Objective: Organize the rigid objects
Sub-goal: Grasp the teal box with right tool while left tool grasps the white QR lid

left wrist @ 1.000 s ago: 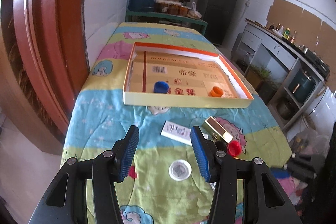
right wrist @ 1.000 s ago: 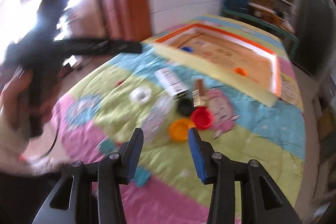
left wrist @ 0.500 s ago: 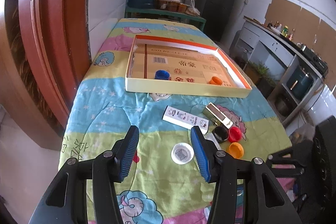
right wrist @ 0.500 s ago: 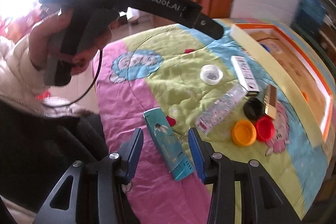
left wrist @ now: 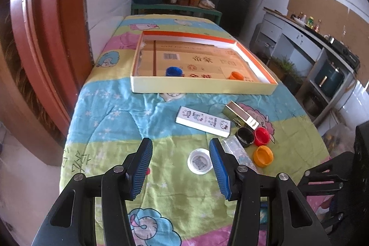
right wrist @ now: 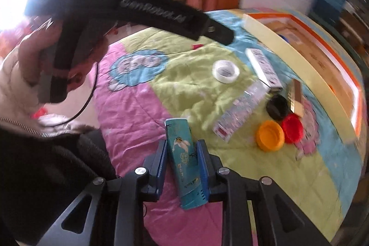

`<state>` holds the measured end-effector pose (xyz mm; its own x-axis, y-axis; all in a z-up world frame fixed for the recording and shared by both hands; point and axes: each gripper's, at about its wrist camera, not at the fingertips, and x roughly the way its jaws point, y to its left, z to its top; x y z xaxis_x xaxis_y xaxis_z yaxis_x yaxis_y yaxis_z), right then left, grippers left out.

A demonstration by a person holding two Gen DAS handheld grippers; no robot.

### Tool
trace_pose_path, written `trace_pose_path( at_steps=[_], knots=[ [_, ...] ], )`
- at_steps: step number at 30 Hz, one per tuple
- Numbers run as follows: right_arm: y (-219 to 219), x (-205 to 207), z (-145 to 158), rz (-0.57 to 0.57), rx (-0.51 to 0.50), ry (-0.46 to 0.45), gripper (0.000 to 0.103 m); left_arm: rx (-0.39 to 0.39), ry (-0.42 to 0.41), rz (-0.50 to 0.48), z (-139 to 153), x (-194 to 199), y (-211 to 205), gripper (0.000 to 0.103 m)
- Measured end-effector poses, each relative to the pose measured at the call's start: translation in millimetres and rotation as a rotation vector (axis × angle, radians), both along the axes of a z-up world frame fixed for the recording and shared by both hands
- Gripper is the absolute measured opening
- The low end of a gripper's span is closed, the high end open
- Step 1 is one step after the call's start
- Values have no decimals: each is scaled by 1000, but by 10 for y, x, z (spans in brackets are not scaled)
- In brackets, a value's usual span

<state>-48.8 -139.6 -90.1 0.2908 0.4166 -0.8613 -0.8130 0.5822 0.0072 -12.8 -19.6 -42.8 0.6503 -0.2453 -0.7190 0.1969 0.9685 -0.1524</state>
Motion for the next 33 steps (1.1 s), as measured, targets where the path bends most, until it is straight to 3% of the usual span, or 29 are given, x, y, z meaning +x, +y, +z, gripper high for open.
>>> trace_pose_path(
  at_steps=[8, 17, 25, 27, 29, 33],
  knots=[
    [-311, 47, 88, -355, 61, -15, 24, 89, 39, -81, -140, 29, -223, 53],
    [-474, -33, 149, -478, 134, -11, 24, 134, 81, -91, -324, 98, -282, 53],
    [-548, -21, 149, -535, 150, -10, 24, 116, 82, -77, -385, 114, -249, 53],
    [-549, -26, 138, -539, 155, -7, 24, 96, 77, -69, -385, 104, -218, 47],
    [-549, -22, 134, -542, 159, -5, 24, 83, 76, -54, -382, 100, -169, 31],
    [-555, 11, 132, -552, 165, -5, 24, 54, 78, -47, -375, 106, -122, 31]
  ],
)
